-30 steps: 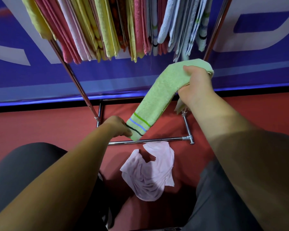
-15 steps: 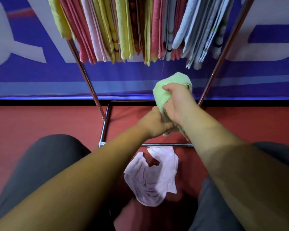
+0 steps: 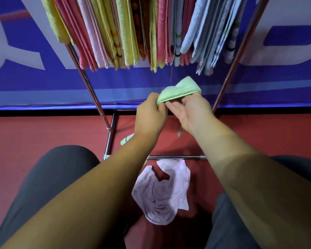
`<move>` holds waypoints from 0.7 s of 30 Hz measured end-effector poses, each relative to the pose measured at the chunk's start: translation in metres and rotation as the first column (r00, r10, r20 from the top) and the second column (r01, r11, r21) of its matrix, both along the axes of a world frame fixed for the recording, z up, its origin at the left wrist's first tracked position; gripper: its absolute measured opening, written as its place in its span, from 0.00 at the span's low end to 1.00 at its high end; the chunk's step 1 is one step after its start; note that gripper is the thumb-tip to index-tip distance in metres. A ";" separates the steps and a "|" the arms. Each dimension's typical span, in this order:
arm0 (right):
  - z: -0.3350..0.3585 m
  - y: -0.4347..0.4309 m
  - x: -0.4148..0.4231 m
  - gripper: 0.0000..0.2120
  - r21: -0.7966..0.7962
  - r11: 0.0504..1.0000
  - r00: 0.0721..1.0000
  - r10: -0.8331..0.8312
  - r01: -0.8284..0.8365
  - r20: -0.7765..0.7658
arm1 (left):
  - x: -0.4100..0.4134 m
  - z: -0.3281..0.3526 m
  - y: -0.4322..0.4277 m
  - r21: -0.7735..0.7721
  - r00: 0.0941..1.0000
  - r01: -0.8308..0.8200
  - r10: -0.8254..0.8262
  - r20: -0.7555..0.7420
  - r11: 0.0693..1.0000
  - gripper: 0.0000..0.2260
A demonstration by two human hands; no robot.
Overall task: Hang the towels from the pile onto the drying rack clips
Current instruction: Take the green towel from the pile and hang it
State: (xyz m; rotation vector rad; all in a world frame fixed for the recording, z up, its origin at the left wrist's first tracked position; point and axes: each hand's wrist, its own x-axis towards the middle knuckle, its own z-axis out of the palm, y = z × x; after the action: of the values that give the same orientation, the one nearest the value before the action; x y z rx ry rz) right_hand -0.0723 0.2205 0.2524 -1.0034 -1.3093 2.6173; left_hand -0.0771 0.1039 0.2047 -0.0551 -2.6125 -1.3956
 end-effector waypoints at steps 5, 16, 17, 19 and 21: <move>-0.011 0.010 0.009 0.16 0.219 0.965 0.989 0.135 -0.146 0.068 | 0.004 0.030 0.001 -0.179 0.985 0.015 -0.046 -0.168 0.984 0.09; 0.020 0.017 0.047 0.23 0.969 0.113 0.975 0.060 -0.220 0.214 | 0.030 0.082 0.009 -0.341 0.933 0.132 -0.233 -0.275 0.931 0.11; 0.022 0.017 0.049 0.18 0.981 0.060 0.978 0.109 -0.185 0.178 | 0.033 0.090 0.009 -0.345 0.928 0.129 -0.235 -0.288 0.930 0.11; 0.031 0.018 0.054 0.11 0.988 0.021 0.974 0.175 -0.150 0.144 | 0.040 0.107 0.010 -0.362 0.916 0.121 -0.244 -0.319 0.924 0.12; 0.048 0.022 0.060 0.09 0.988 0.083 0.978 0.175 -0.131 0.115 | 0.047 0.126 0.008 -0.390 0.895 0.114 -0.265 -0.358 0.914 0.11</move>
State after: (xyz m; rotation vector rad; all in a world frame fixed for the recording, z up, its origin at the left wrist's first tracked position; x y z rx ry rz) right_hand -0.0126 0.2422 0.3004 -0.4719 -2.6103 0.9951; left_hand -0.0298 0.1117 0.3307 -0.6034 -2.5076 -0.8131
